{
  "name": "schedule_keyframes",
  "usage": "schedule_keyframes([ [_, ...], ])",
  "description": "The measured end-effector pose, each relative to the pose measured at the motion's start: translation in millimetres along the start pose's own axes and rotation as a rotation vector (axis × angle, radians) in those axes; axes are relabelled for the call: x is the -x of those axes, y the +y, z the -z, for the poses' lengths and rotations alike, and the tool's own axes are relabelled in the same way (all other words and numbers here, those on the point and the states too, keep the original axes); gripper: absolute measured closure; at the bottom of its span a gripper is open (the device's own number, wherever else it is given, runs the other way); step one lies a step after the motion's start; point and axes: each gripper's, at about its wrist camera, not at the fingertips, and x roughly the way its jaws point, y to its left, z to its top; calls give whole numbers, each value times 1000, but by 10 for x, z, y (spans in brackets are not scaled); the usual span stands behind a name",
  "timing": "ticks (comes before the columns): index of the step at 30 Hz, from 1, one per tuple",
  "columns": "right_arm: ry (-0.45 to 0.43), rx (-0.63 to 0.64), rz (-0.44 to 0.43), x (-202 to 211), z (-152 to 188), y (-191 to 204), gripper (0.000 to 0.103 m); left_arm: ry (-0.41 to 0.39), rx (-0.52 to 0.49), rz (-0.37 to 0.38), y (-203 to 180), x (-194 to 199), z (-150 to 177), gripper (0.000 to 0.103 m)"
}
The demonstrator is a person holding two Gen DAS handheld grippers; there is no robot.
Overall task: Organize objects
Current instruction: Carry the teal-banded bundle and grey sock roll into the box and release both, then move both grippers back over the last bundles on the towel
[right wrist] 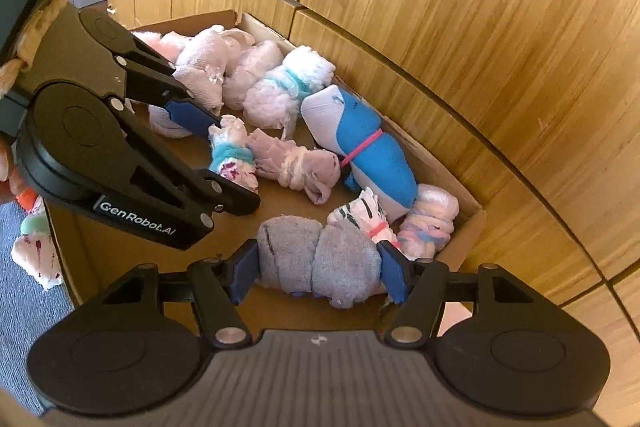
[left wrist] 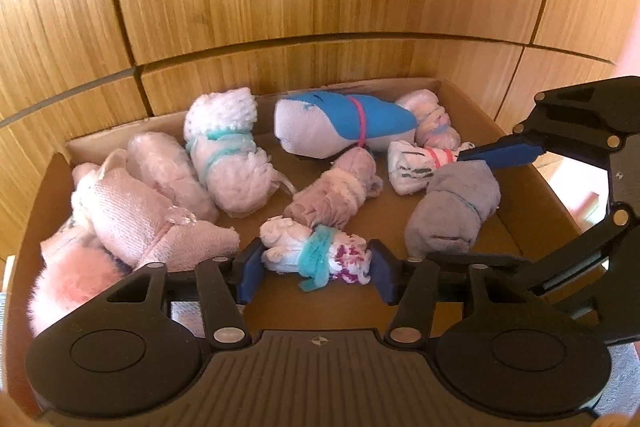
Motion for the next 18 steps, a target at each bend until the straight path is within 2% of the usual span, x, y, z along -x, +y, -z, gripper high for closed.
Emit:
schedule_keyframes([
  [6,20,-69,-5,-19,2,-60,42,22,20,-2,5,-58,-86,36],
  [9,23,-82,9,-13,16,-62,41,30,32,-1,-1,-90,-105,32],
  [13,24,-92,26,26,22,-54,40,31,67,31,13,-49,-116,18],
  [18,20,-100,29,113,20,-26,33,15,77,47,0,89,-121,11],
])
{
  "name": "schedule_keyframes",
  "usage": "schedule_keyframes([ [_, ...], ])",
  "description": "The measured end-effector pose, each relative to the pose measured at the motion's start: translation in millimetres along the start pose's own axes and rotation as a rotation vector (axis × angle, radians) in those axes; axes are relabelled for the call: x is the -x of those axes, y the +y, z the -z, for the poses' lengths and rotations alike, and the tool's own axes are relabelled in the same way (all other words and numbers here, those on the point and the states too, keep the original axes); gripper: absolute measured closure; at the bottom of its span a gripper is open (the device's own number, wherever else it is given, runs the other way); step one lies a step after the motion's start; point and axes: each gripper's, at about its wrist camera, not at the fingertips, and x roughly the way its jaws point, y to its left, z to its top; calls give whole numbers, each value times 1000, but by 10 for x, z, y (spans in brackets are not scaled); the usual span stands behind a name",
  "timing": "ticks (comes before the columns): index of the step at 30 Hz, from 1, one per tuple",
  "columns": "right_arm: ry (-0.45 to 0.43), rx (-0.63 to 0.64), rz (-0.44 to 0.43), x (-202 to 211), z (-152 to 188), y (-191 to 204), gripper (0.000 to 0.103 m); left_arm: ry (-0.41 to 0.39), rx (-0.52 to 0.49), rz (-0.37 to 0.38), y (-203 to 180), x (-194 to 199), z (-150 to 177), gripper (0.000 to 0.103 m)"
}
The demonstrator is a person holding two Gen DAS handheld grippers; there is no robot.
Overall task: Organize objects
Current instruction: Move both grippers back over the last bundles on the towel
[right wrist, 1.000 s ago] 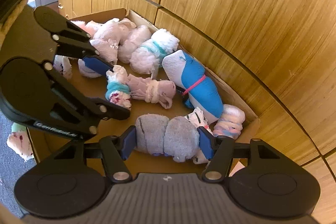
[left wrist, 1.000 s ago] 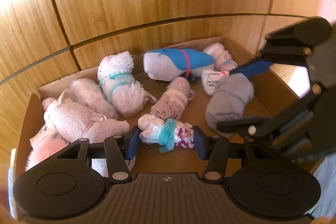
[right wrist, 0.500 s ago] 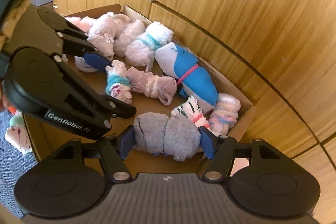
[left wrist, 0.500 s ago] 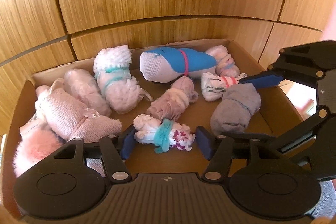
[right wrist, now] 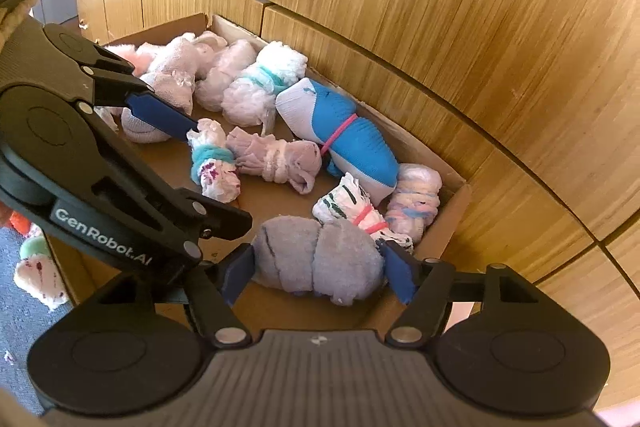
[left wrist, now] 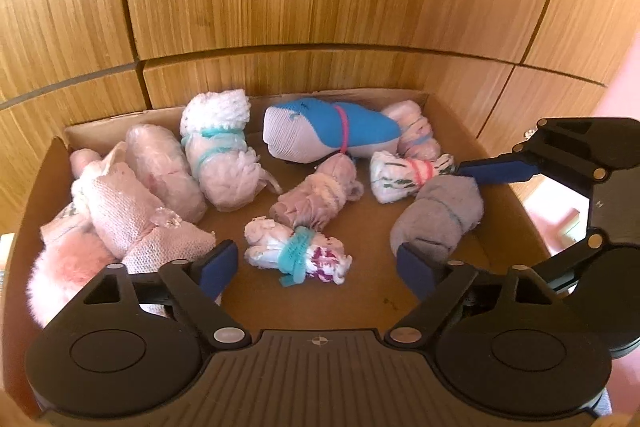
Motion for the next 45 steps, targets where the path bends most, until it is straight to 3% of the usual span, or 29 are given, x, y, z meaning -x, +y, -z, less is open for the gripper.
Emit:
schedule_keyframes([
  [10,-24,-23,26,347,9,66,24,-34,27,37,54,400,54,1],
  [17,-71,-115,66,704,98,129,23,-109,62,78,152,939,140,1],
  [23,-157,-258,113,1158,354,456,16,-217,15,9,383,1449,678,1],
  [28,-222,-365,81,1243,547,857,14,-201,50,-59,661,1535,1277,1],
  [33,-206,-364,39,949,590,1233,22,-159,100,-65,875,1596,1689,1],
  [36,-184,-339,55,767,542,1366,28,-175,88,-75,945,1694,1799,1],
  [45,-169,-284,27,475,429,1463,44,-164,84,-55,1025,1710,1873,1],
])
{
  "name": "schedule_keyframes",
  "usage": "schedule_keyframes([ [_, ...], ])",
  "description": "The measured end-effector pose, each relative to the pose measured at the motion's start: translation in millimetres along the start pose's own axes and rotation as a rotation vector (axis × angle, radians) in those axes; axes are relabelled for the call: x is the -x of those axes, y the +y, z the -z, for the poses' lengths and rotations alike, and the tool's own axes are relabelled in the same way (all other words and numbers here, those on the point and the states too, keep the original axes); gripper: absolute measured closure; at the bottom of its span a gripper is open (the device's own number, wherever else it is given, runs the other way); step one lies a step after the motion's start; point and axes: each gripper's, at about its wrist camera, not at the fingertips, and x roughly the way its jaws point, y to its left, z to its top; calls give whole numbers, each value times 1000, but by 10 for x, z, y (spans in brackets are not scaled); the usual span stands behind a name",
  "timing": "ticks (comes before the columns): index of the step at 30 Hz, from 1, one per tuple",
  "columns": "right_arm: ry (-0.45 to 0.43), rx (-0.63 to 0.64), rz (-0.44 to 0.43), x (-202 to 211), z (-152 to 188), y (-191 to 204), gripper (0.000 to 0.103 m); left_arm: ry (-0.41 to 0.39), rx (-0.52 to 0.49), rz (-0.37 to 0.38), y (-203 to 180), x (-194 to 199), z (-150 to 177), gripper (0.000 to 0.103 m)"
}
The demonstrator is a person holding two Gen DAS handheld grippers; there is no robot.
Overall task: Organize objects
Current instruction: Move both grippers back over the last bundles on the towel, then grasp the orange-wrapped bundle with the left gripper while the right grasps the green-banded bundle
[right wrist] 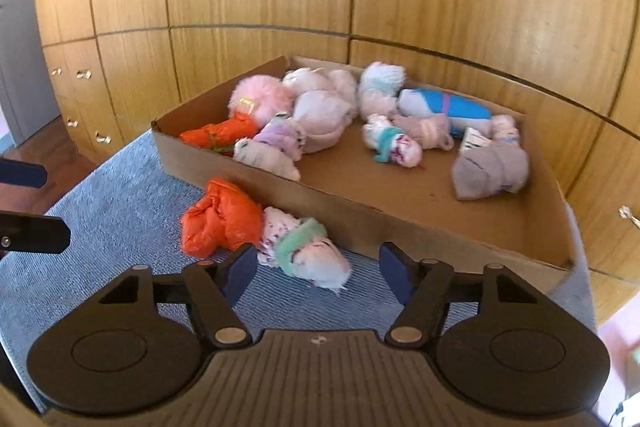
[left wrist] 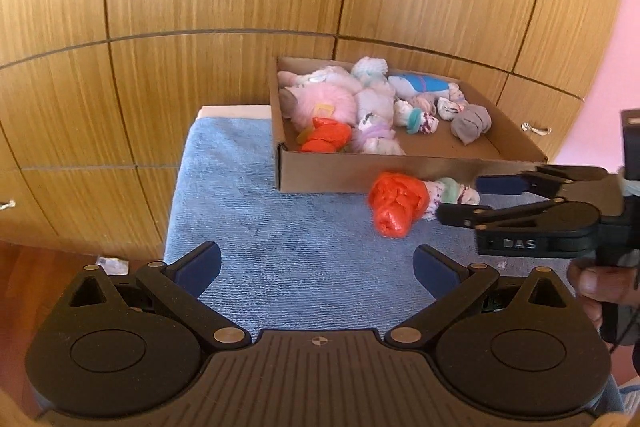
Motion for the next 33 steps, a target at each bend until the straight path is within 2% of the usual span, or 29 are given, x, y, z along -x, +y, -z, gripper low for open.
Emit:
schedule_keyframes([
  [2,0,10,-26,-25,10,-5,58,5,-16,9,-31,-23,4,1],
  [4,-1,2,-31,-21,24,-44,67,11,-29,17,-85,-73,-9,1],
  [5,-7,-8,-42,6,35,-72,68,14,-34,20,-113,-104,-20,1],
  [10,-37,-16,-35,329,156,-137,69,33,-71,48,-304,-298,-90,1],
  [14,-10,-31,-5,502,326,-274,69,17,-115,64,-506,-481,-167,1],
  [22,-30,-52,-4,586,462,-462,65,2,-174,35,-779,-835,-194,4],
  [24,-41,-43,-15,592,464,-466,59,7,-179,25,-765,-897,-178,5],
  [27,-40,-22,-24,545,452,-451,55,7,-175,22,-726,-952,-177,11],
  [29,-35,-11,-37,526,464,-444,55,9,-176,25,-703,-974,-167,23],
  [33,-19,1,-34,478,497,-429,57,-7,-191,25,-706,-970,-130,27],
])
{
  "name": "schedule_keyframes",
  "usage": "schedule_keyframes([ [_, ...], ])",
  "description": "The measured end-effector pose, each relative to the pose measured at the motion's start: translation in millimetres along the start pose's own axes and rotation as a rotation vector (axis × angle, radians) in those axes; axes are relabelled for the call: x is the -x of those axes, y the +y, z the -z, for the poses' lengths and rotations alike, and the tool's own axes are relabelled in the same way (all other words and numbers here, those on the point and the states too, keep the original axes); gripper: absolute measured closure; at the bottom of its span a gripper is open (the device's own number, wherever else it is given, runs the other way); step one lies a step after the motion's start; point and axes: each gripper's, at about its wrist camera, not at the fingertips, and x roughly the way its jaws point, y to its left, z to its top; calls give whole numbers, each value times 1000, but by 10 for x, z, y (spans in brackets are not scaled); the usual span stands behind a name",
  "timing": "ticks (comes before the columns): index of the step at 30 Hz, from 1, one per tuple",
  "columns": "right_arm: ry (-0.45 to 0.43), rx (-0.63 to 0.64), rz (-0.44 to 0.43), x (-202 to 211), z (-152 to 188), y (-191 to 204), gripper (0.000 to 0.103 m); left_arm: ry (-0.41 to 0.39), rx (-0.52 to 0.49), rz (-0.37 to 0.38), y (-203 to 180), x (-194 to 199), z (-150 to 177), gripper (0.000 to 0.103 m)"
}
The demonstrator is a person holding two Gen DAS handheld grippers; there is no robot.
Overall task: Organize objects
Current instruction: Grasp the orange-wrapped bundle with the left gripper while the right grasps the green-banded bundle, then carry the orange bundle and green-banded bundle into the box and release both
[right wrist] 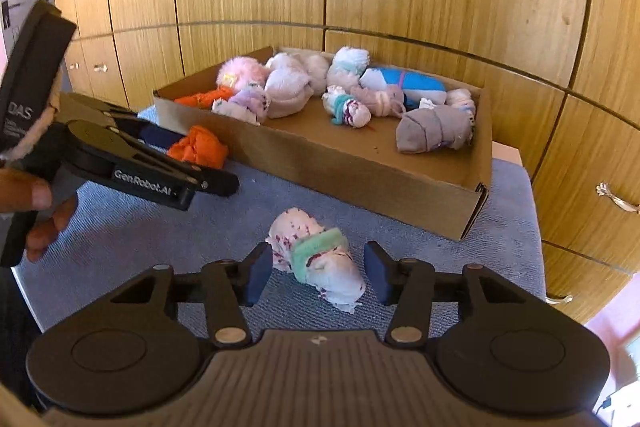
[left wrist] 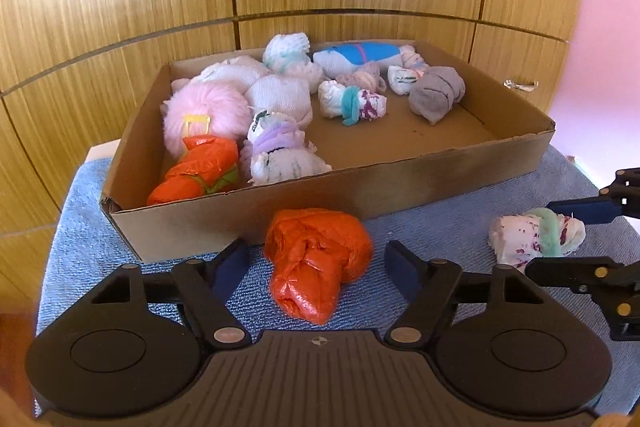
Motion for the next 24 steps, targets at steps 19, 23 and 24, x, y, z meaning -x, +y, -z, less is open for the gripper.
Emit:
schedule_keyframes([
  [19,-40,-10,44,305,-2,-23,74,-24,-19,9,23,541,-64,52],
  [23,-70,-3,60,519,-114,-91,74,-48,-53,-1,30,773,-201,52],
  [24,-79,-6,61,581,-152,-119,74,-53,-59,0,30,829,-239,52],
])
